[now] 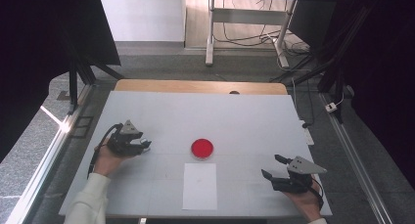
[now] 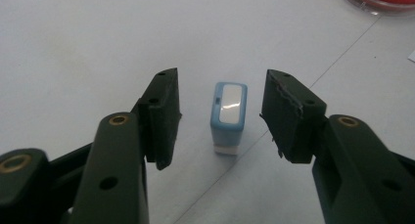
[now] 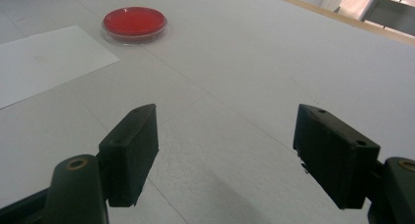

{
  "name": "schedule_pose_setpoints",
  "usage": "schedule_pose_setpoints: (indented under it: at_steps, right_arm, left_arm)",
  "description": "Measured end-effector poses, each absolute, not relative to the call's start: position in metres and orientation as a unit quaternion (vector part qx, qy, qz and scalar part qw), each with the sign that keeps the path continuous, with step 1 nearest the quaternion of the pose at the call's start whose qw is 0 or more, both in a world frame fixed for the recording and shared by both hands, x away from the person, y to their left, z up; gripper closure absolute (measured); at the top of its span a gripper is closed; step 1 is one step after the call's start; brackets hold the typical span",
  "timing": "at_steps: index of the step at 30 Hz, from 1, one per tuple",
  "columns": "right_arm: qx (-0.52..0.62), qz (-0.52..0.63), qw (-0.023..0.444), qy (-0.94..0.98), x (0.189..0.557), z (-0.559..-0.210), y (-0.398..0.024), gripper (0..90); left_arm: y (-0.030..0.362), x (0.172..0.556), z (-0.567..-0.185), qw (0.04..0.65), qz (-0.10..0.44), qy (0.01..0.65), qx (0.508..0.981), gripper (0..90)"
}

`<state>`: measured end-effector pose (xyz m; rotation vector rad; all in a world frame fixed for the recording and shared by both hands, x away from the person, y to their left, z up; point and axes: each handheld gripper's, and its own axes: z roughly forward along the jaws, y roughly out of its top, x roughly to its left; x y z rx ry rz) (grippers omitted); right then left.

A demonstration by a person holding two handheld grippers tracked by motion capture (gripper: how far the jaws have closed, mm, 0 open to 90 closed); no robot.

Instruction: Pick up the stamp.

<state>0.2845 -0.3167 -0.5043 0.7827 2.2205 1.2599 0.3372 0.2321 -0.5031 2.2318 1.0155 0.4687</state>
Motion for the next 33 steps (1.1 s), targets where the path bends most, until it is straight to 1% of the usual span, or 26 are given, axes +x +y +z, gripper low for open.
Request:
schedule_pose_setpoints:
  at_steps: [4, 6, 13, 18, 21, 25, 33]
  right_arm:
    - [0.287, 0.458, 0.232, 0.808, 0.2845, -0.5045, -0.3167, 24.3]
    - [0.287, 0.458, 0.232, 0.809, 0.2844, -0.5048, -0.3166, 24.4]
    - [0.287, 0.457, 0.232, 0.809, 0.2847, -0.5053, -0.3167, 24.4]
    - [0.286, 0.46, 0.231, 0.808, 0.2847, -0.5055, -0.3166, 24.5]
    - [0.287, 0.458, 0.232, 0.809, 0.2846, -0.5053, -0.3169, 24.5]
    - [0.289, 0.455, 0.233, 0.81, 0.2845, -0.5055, -0.3166, 24.5]
    - [0.289, 0.456, 0.231, 0.81, 0.2848, -0.5059, -0.3166, 24.6]
  left_arm:
    - [0.2311, 0.3375, -0.5044, 0.314, 0.176, 0.382, 0.851, 52.3]
    - [0.2306, 0.3376, -0.5048, 0.312, 0.175, 0.38, 0.853, 55.2]
    - [0.231, 0.3378, -0.5057, 0.308, 0.177, 0.378, 0.855, 59.4]
    - [0.2309, 0.3379, -0.5063, 0.303, 0.178, 0.379, 0.856, 64.0]
    - [0.2308, 0.3375, -0.5061, 0.303, 0.178, 0.376, 0.858, 68.9]
    - [0.2309, 0.3368, -0.5056, 0.305, 0.177, 0.373, 0.858, 72.2]
    - [0.2316, 0.3367, -0.5053, 0.307, 0.177, 0.371, 0.858, 74.5]
